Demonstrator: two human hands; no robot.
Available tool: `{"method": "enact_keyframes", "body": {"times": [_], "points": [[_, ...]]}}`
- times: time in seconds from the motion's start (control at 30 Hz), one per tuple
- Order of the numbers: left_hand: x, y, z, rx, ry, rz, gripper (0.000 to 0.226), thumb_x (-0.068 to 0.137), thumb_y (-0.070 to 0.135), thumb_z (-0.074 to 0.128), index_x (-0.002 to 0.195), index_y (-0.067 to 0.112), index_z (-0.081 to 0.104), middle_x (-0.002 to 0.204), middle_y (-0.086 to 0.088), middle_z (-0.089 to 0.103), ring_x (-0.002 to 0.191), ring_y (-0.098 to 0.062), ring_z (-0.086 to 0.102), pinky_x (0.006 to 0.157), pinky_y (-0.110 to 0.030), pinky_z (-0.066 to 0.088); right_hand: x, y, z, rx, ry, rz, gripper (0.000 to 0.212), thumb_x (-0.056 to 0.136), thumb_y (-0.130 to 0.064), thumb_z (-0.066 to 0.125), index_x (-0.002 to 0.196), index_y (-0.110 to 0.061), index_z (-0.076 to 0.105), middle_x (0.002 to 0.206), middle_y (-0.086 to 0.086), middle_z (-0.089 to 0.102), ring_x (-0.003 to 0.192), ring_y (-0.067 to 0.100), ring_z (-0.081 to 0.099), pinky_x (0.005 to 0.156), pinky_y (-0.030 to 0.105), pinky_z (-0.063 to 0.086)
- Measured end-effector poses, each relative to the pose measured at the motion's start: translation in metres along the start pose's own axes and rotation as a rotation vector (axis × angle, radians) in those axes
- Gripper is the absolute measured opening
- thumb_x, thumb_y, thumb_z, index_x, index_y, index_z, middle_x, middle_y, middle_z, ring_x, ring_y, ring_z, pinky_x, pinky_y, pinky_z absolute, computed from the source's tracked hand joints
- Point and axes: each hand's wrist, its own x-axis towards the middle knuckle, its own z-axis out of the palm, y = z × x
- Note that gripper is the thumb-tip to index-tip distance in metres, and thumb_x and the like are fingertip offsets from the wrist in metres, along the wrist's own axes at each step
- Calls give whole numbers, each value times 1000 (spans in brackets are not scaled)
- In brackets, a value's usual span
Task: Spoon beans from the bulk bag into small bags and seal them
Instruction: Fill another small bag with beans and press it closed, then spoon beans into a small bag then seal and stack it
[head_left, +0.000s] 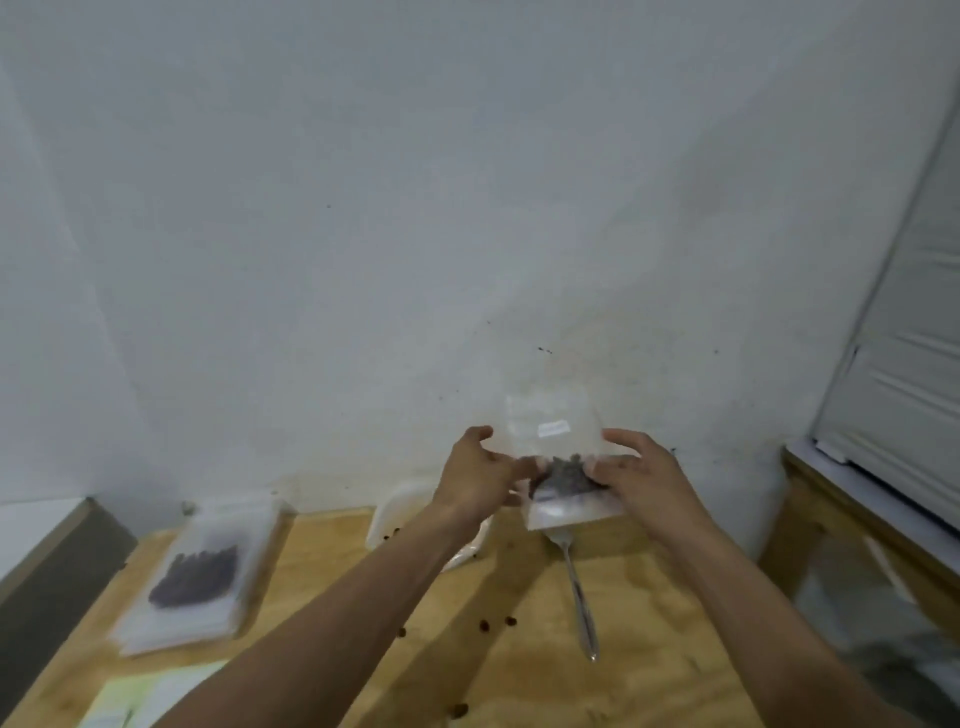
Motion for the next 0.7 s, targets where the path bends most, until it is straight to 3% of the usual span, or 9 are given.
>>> {"method": "enact_keyframes", "body": {"times": [0.13, 0.2, 0.23, 0.3, 0.37, 0.47, 0.53, 0.6, 0.7], "points": [[1, -19, 55, 378, -156, 44, 105, 77, 17, 88, 160, 12, 23, 124, -5, 59, 110, -24, 63, 87, -31, 54, 8, 34, -35, -190, 126, 36, 38, 94, -15, 68, 132, -14, 62, 122, 14, 69, 109, 25, 66, 93, 34, 53], [3, -26, 77, 505, -217, 34, 97, 76, 18, 89, 155, 7, 34, 135, -9, 56, 118, -23, 60, 97, -33, 52, 8, 49, -43, -320, 145, 44, 37, 96, -18, 64, 133, -12, 63, 129, 12, 67, 116, 26, 63, 100, 35, 50], [6, -29, 86, 573, -236, 45, 82, 76, 19, 89, 146, 5, 47, 128, -9, 58, 112, -21, 60, 96, -34, 50, 8, 56, -45, -390, 148, 44, 38, 97, -19, 63, 135, -12, 63, 132, 10, 66, 120, 26, 61, 101, 33, 47], [7, -32, 101, 681, -235, 87, 44, 78, 20, 87, 113, 5, 65, 106, -6, 52, 97, -19, 57, 86, -35, 51, 8, 69, -47, -480, 161, 54, 40, 99, -21, 60, 138, -10, 60, 136, 9, 63, 123, 26, 59, 99, 28, 44], [11, -38, 111, 761, -237, 112, 42, 79, 23, 84, 109, -2, 66, 100, -6, 49, 100, -27, 62, 86, -40, 53, 11, 84, -47, -531, 168, 58, 40, 100, -22, 59, 138, -10, 60, 138, 9, 63, 121, 25, 61, 99, 27, 45], [15, -44, 118, 987, -279, 138, 29, 85, 29, 76, 99, 5, 65, 117, -17, 51, 123, -32, 49, 91, -39, 48, 14, 106, -43, -719, 180, -7, 31, 100, -23, 56, 127, -10, 67, 129, 7, 67, 116, 27, 61, 95, 32, 48], [19, -48, 121, 1073, -337, 148, 31, 90, 30, 70, 105, 3, 67, 133, -18, 50, 133, -34, 39, 99, -40, 43, 14, 116, -39, -801, 214, -63, 19, 100, -21, 53, 100, -15, 71, 101, 4, 70, 97, 28, 62, 76, 30, 47], [22, -49, 123, 1091, -386, 146, 32, 91, 32, 68, 106, 4, 67, 118, -16, 61, 122, -32, 47, 88, -36, 46, 14, 121, -38, -820, 256, -106, 21, 101, -21, 52, 83, -19, 63, 85, 0, 63, 83, 22, 55, 68, 27, 39], [24, -50, 124, 1016, -407, 139, 26, 88, 33, 71, 93, 8, 65, 87, -8, 59, 85, -20, 53, 58, -24, 39, 14, 124, -38, -790, 273, -120, 19, 101, -21, 53, 92, -15, 69, 95, 4, 70, 84, 20, 54, 74, 27, 42]]}}
